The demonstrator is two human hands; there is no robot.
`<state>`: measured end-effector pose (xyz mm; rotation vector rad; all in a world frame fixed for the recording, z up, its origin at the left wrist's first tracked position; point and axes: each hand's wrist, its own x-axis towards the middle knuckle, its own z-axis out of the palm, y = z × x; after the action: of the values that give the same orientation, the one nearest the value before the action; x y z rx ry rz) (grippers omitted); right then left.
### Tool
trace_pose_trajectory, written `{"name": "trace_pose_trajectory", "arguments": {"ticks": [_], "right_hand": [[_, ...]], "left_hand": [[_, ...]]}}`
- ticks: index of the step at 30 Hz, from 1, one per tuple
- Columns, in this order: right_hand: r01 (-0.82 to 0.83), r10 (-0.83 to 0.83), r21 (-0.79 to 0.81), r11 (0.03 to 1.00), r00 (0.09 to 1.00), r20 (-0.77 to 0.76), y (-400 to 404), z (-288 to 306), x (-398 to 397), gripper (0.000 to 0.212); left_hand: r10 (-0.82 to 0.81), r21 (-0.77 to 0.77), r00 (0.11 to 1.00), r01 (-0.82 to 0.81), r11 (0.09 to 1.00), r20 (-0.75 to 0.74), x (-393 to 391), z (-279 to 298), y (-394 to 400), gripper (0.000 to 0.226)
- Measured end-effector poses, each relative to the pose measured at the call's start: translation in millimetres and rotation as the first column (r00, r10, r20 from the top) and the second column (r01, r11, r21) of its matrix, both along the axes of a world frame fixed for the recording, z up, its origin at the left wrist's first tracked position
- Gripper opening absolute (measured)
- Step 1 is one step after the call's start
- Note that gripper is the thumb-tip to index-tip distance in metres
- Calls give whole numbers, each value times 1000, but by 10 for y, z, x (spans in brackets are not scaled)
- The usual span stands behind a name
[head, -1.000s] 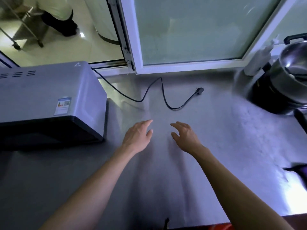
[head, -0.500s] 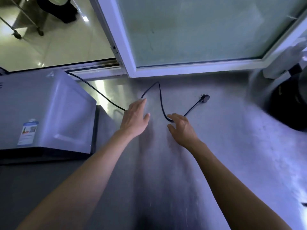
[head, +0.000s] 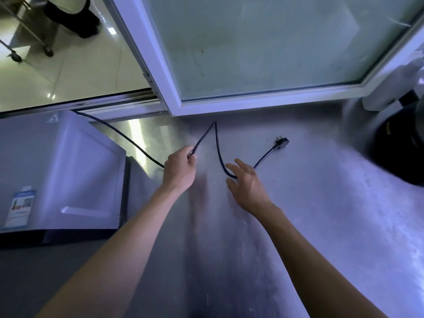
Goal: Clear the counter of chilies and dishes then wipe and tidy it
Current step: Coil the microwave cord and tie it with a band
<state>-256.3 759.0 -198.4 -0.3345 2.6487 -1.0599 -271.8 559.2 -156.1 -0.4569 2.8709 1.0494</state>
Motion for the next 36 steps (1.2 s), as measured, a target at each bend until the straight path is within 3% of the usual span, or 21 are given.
{"name": "trace_pose_trajectory", "arguments": {"ticks": [7,11,17,22,31,36], "right_hand": [[72,-74,-52,996,996,-43,-229,403,77,55],[188,-201,-148,971,976,-80,-393,707,161,64],[197,-234,-205,959,956,-176,-654,1181,374,69],[149,-196,-171,974,931,-309,-921,1515,560,52],[197,-316,-319,927,867,-384,-1417,2075,878,2],[220,-356,-349,911,845,-398,-1650,2378,1010,2]], "left_hand": [[14,129,993,1,992,-114,395,215,-221,19],[-21,187,980,59,981,-199,623,364,-380,30],[-62,197,937,137,971,-345,926,686,-696,28],[-55,287,917,180,941,-394,1064,955,-1009,28],[-32,450,900,248,858,-435,1271,1165,-1581,25],[-140,341,850,348,873,-508,1432,1232,-1751,26]]}}
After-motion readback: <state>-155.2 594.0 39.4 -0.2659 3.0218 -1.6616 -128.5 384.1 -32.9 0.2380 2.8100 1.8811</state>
